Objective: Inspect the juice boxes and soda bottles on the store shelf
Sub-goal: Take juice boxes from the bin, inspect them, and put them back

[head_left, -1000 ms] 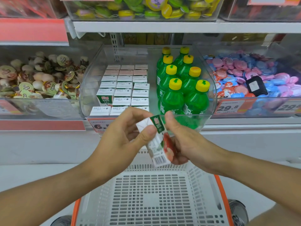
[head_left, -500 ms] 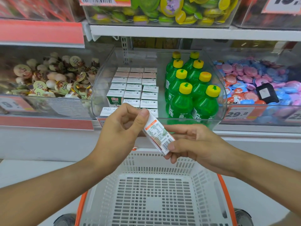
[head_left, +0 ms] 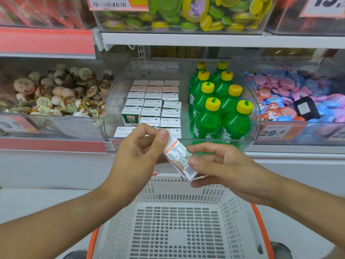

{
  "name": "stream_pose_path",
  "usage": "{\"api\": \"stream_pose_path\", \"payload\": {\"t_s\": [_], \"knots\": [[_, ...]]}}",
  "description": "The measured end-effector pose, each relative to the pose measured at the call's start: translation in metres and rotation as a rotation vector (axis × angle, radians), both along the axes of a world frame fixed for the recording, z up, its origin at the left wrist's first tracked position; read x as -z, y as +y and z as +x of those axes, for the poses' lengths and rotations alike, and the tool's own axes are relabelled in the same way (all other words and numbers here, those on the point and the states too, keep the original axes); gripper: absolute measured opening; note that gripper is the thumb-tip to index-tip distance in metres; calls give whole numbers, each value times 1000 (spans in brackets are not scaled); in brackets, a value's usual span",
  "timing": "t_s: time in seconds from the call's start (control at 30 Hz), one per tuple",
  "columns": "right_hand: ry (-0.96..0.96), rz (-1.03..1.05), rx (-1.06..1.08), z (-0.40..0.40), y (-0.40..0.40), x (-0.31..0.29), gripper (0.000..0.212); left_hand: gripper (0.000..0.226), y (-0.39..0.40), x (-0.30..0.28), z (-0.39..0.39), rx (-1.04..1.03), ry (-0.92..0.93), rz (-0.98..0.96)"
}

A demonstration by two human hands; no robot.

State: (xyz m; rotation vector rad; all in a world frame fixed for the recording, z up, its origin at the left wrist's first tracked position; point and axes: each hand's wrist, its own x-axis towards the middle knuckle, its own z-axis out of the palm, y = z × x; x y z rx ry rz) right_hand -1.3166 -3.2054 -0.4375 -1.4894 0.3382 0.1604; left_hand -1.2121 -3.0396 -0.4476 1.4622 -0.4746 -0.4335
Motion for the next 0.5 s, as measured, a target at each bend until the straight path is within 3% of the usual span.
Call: {"api": "stream_pose_path", "payload": {"t_s": [0.1, 0.2, 0.4, 0.5], "knots": [[-9, 68, 68, -1, 1, 1, 58, 31, 0, -2, -1, 23, 9, 11], [-62, -10, 142, -4, 1, 3, 70, 36, 1, -6, -5, 72, 6, 59], [-198, -36, 137, -8, 6, 3, 82, 35, 6, -6, -3, 113, 101, -81], [-189, -25, 157, -8, 13, 2, 83, 31, 6, -7, -6, 157, 137, -58]]}}
